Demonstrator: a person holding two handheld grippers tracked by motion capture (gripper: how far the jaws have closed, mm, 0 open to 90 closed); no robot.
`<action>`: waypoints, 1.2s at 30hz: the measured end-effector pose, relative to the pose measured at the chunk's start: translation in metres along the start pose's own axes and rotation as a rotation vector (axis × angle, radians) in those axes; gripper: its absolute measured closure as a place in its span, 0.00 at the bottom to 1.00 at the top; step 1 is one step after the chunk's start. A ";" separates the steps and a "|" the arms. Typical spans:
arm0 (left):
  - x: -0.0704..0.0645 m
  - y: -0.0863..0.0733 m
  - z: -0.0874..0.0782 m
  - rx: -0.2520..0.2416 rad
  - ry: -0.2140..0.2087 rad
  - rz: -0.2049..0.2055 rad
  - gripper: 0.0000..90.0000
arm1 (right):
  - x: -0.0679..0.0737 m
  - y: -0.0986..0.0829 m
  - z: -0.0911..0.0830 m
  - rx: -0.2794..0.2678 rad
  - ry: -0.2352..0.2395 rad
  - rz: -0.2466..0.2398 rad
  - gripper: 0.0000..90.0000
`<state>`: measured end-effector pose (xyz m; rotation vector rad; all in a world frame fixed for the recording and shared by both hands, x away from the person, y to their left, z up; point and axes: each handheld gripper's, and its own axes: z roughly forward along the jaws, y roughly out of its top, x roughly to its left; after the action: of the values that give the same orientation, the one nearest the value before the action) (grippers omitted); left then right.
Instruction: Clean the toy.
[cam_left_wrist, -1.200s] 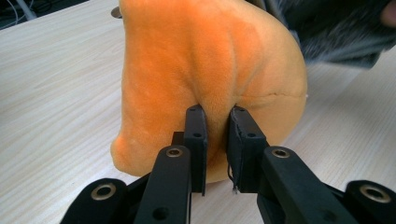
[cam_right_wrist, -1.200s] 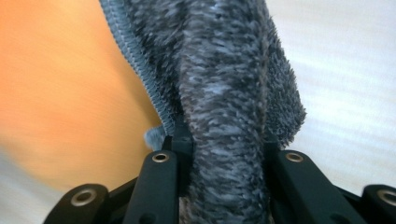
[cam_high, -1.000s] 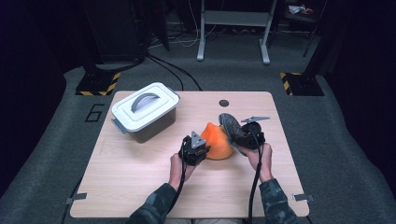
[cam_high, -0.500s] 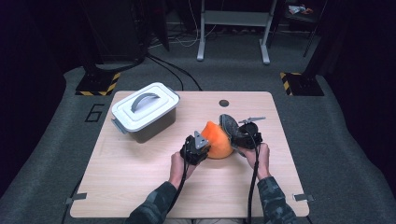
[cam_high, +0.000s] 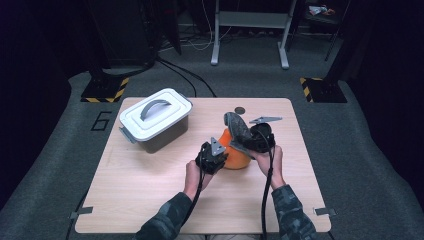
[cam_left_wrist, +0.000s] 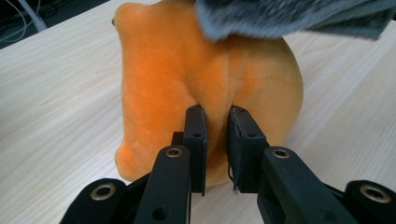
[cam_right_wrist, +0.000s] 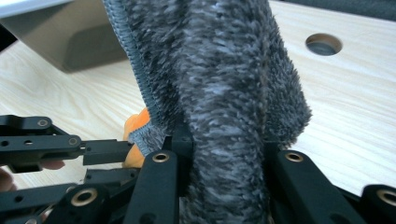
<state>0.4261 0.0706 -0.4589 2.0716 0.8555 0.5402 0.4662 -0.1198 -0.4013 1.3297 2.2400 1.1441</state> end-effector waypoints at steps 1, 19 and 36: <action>0.000 0.000 0.000 0.004 -0.001 -0.003 0.87 | 0.000 0.000 0.004 0.008 0.002 -0.008 0.78; 0.003 -0.007 0.003 0.013 -0.026 -0.020 0.88 | -0.031 -0.031 0.021 0.068 -0.094 0.063 0.78; 0.004 -0.006 0.001 0.017 -0.027 -0.011 0.87 | -0.059 -0.063 0.035 0.180 -0.192 0.154 0.78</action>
<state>0.4273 0.0759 -0.4635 2.0839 0.8578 0.5000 0.4802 -0.1684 -0.4799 1.6334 2.1731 0.8346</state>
